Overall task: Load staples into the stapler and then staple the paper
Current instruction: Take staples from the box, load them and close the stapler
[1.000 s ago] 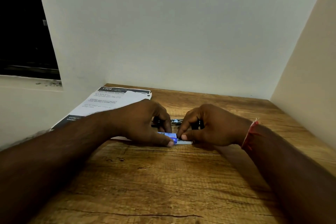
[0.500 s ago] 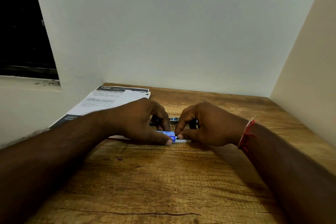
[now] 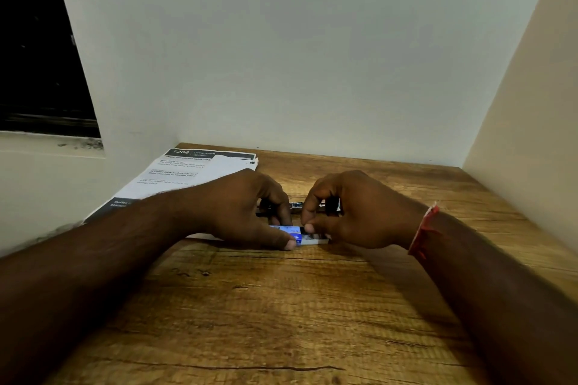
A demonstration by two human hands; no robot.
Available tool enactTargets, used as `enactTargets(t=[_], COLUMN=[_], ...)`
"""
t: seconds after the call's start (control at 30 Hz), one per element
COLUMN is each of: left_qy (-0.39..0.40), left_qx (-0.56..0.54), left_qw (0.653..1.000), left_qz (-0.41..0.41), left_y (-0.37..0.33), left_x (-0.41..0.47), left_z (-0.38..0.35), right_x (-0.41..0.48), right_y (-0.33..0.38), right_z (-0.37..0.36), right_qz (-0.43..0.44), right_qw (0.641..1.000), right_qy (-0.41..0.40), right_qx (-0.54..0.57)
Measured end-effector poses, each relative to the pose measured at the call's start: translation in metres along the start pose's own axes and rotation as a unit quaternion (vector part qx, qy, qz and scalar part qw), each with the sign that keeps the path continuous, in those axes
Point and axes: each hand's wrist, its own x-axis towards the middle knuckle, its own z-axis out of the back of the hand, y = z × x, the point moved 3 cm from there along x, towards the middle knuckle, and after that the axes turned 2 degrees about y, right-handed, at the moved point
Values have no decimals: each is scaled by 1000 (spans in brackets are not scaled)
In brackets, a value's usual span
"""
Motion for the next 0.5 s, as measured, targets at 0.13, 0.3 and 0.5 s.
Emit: enactTargets(t=[0.13, 0.3, 0.5], left_qy=[2, 9, 8], left_qx=[-4, -5, 1], left_qw=[1000, 1000, 1000], left_qz=[0, 7, 7], left_y=[-2, -4, -3], left_x=[1, 1, 1], left_z=[-1, 0, 0], right_x=[-1, -1, 0], right_y=[0, 2, 4], right_z=[-3, -2, -4], right_qz=[-13, -23, -53], right_qw=[998, 997, 995], right_qy=[58, 68, 80], right_qx=[-34, -41, -40])
